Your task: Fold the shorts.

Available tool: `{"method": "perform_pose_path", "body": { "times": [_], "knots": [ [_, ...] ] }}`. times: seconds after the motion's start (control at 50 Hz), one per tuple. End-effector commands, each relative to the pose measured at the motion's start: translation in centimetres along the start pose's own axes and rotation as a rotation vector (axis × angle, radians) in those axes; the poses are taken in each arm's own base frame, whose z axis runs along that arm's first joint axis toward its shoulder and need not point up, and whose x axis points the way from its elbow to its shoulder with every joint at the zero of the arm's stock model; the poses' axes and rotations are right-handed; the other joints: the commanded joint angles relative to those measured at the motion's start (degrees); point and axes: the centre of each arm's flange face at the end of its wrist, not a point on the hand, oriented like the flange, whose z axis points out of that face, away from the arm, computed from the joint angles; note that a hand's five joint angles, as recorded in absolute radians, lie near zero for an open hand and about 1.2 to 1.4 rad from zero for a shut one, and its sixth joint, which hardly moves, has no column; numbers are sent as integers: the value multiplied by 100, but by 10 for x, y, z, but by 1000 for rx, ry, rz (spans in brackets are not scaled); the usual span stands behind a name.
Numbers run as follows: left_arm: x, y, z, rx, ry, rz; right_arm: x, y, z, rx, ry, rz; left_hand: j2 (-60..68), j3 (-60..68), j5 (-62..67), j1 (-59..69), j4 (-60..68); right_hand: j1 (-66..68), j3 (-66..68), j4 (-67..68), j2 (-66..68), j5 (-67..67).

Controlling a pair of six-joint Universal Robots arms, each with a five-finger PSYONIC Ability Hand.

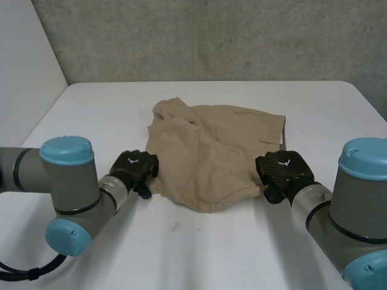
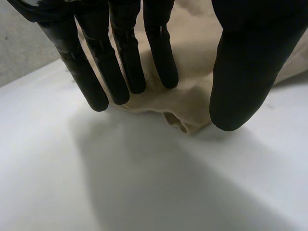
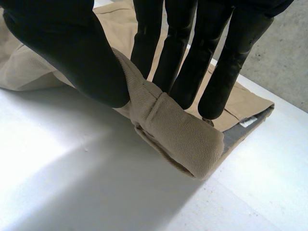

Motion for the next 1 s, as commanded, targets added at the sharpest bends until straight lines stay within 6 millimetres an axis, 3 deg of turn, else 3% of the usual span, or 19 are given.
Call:
{"method": "perform_pose_path", "body": {
  "times": [0.02, 0.54, 0.64, 0.68, 0.76, 0.88, 0.94, 1.0],
  "knots": [
    [0, 3, 1, -24, 4, -3, 0, 0, 0, 1, 0, -2, 748, 751, 802, 741, 742, 2443, 1143, 1175, 1279, 1355],
    [-2, 0, 18, -1, -4, -1, 0, 0, 0, -2, -1, -1, 1539, 1541, 1592, 1531, 1532, 2443, 1143, 1175, 1279, 1355],
    [-2, -2, 20, 5, -4, 1, -1, 1, 0, -3, -2, -2, 2731, 2734, 2785, 2723, 2724, 2443, 1143, 1175, 1279, 1355],
    [-3, -4, 20, 10, -10, 0, 0, 1, 0, -3, -1, -1, 3957, 3959, 4010, 3949, 3950, 2443, 1143, 1175, 1279, 1355],
    [-3, -9, 18, 24, -18, 3, 0, 1, 0, -3, -1, -1, 3960, 3962, 4013, 3952, 3953, 2443, 1143, 1175, 1279, 1355],
    [-8, -43, -6, 98, -78, 13, 1, -1, 1, 4, 4, -1, 3960, 3962, 4013, 3952, 3953, 2443, 1143, 1175, 1279, 1355],
    [-10, -50, -19, 107, -98, 21, 3, -3, 2, 7, 9, -1, 3960, 3962, 4013, 3952, 3953, 2443, 1143, 1175, 1279, 1355],
    [-13, -59, -43, 120, -111, 32, 5, -5, 2, 12, 15, -16, 3960, 3962, 4013, 3952, 3953, 2443, 1143, 1175, 1279, 1355]
  ]
}}
